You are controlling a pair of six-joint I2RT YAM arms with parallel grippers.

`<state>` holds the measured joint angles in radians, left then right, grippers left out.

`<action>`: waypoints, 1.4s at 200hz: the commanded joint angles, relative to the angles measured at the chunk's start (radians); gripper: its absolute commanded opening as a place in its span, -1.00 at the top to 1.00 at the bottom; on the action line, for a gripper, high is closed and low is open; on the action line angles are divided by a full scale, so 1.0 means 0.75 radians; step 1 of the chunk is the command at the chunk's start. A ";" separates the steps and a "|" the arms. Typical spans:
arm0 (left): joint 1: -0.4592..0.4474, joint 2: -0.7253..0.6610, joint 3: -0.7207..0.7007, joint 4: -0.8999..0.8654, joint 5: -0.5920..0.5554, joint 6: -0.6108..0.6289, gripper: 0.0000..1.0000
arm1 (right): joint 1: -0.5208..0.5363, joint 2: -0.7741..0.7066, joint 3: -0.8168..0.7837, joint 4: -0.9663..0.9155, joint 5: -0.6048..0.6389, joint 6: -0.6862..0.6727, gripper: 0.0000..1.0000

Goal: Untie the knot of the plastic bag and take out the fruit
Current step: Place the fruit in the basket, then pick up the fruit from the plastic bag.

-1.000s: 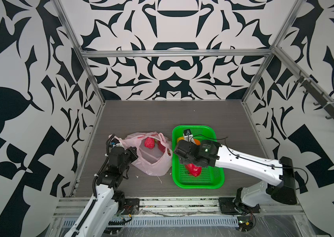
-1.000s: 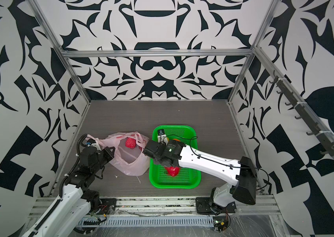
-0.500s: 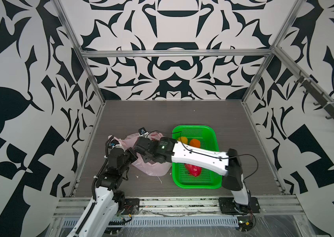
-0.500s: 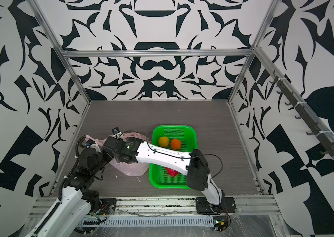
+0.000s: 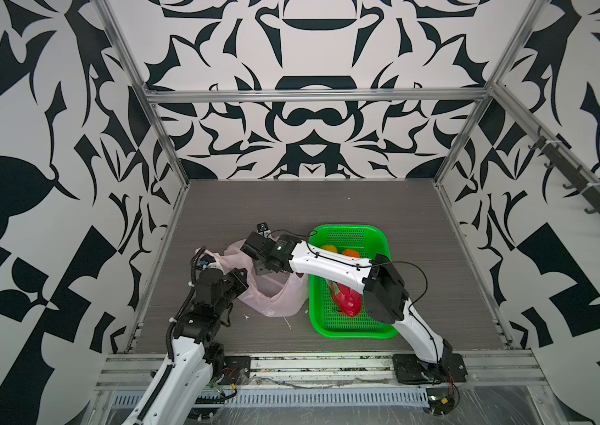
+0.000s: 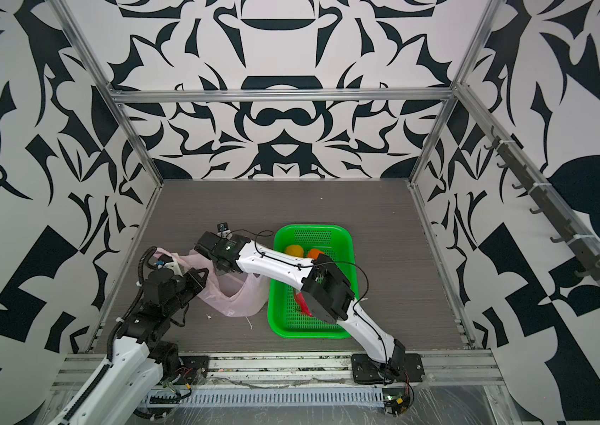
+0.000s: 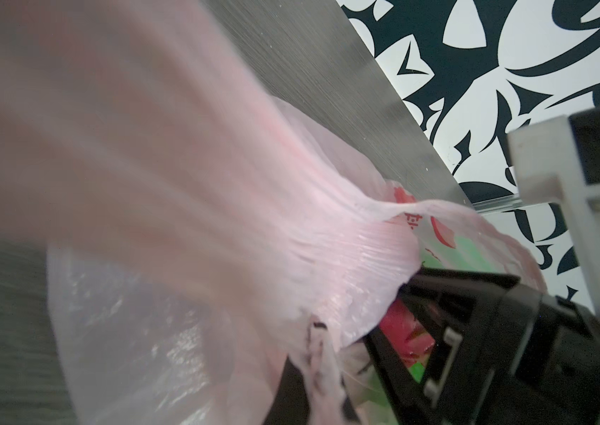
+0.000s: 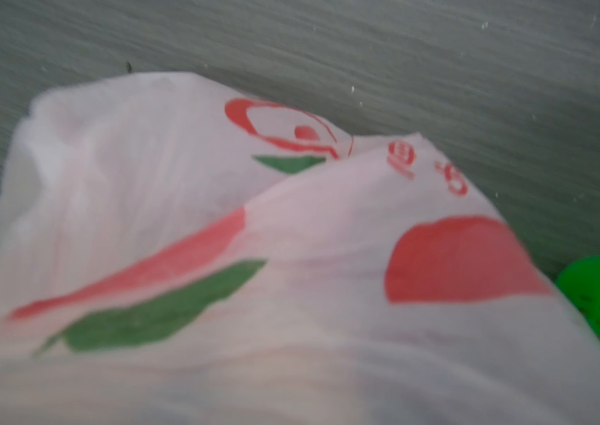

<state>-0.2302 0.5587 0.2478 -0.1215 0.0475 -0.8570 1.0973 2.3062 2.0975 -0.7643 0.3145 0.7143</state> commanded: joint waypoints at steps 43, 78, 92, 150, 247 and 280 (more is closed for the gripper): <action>0.004 -0.021 -0.030 -0.012 0.051 -0.027 1.00 | -0.060 0.060 0.051 0.154 -0.038 0.090 -0.49; 0.004 -0.005 -0.032 0.011 0.055 -0.031 1.00 | -0.069 0.114 0.094 0.116 -0.026 0.103 -0.50; 0.004 -0.002 -0.032 0.017 0.057 -0.031 1.00 | -0.069 0.126 0.097 0.113 -0.007 0.105 -0.51; 0.003 -0.008 -0.040 0.017 0.056 -0.034 1.00 | -0.078 0.146 0.062 0.168 -0.005 0.113 -0.28; 0.004 0.056 -0.036 0.109 -0.003 -0.028 1.00 | -0.023 -0.062 -0.146 0.234 -0.013 0.044 0.31; 0.004 0.142 -0.019 0.196 -0.034 0.002 1.00 | 0.044 -0.215 -0.283 0.226 -0.038 0.024 0.37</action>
<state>-0.2302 0.6308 0.2276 -0.0490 0.0509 -0.8715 1.0805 2.2711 1.9274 -0.6010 0.2905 0.7593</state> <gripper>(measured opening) 0.045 0.596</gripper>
